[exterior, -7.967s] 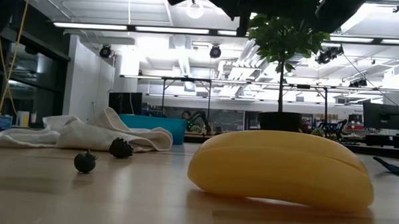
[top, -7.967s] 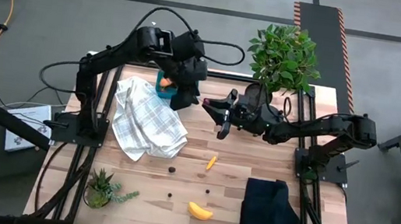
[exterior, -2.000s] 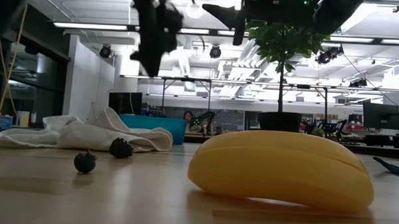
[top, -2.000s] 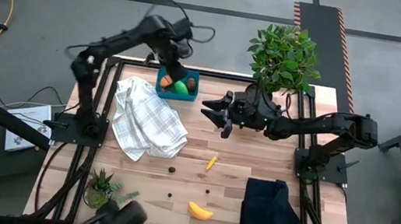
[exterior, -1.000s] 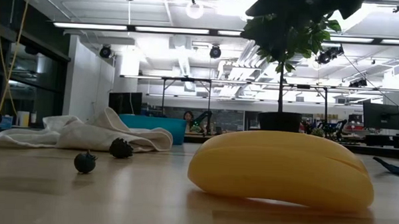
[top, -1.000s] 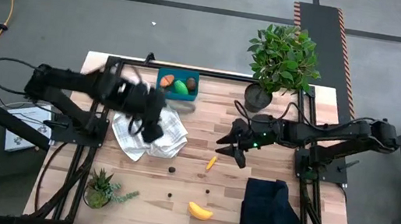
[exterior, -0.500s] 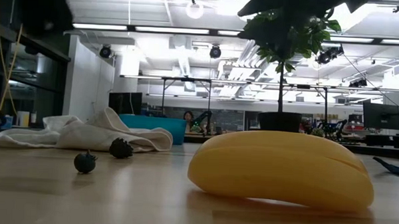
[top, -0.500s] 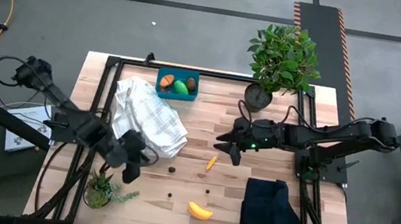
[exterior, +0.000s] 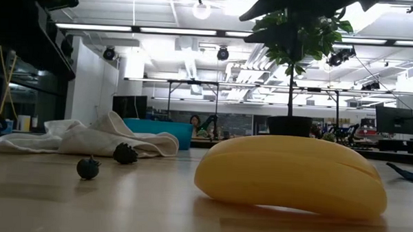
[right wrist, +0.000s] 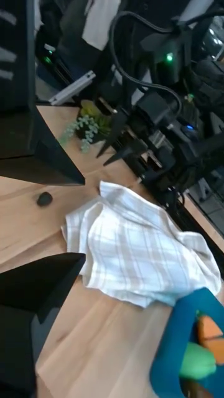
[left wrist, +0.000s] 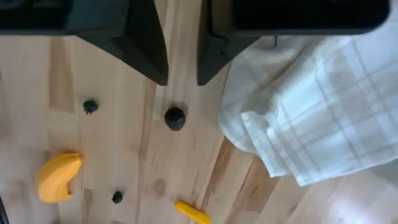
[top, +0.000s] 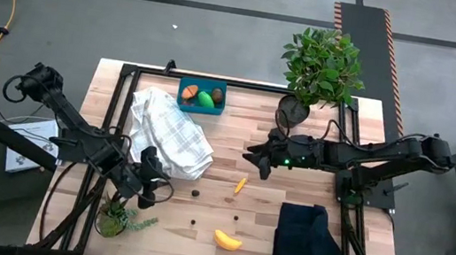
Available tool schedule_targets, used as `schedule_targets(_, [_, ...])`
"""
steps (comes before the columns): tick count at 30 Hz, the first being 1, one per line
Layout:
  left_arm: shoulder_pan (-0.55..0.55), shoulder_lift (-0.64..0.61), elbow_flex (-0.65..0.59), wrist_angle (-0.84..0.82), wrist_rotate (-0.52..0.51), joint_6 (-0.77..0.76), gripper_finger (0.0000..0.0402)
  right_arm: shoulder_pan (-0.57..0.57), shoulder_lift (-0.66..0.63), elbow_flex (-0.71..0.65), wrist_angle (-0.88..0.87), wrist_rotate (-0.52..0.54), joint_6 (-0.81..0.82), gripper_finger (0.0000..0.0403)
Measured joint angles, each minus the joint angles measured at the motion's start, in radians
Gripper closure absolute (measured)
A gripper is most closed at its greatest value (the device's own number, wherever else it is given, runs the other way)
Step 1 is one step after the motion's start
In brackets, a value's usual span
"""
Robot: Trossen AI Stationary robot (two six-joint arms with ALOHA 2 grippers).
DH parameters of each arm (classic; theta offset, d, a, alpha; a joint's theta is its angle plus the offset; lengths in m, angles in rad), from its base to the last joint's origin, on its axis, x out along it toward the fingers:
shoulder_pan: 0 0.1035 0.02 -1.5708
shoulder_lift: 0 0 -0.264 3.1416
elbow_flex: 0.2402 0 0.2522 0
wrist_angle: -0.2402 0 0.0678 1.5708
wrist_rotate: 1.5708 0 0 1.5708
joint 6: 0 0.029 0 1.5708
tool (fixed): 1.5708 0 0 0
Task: Pick and placing Produce into tupperware
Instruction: Put the blackberry into the blue bin
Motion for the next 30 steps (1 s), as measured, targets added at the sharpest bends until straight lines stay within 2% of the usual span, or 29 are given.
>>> schedule_targets(6, [0.040, 0.000, -0.015, 0.046, 0.028, 0.010, 0.0257, 0.000, 0.002, 0.000, 0.000, 0.052, 0.001, 0.0224])
schedule_targets(9, [0.085, 0.019, -0.015, 0.079, 0.054, 0.036, 0.0237, 0.000, 0.002, 0.000, 0.000, 0.078, -0.007, 0.0224])
schedule_targets(15, [0.195, 0.092, -0.015, 0.179, 0.219, 0.147, 0.0232, -0.001, 0.002, 0.000, -0.002, 0.095, 0.001, 0.0224])
schedule_targets(24, [0.260, 0.224, -0.015, 0.317, 0.357, 0.234, 0.0232, -0.001, 0.002, 0.000, -0.010, 0.096, 0.000, 0.0224])
schedule_targets(30, [0.260, 0.305, -0.009, 0.374, 0.389, 0.234, 0.0232, 0.000, 0.003, 0.000, -0.018, 0.096, -0.006, 0.0224])
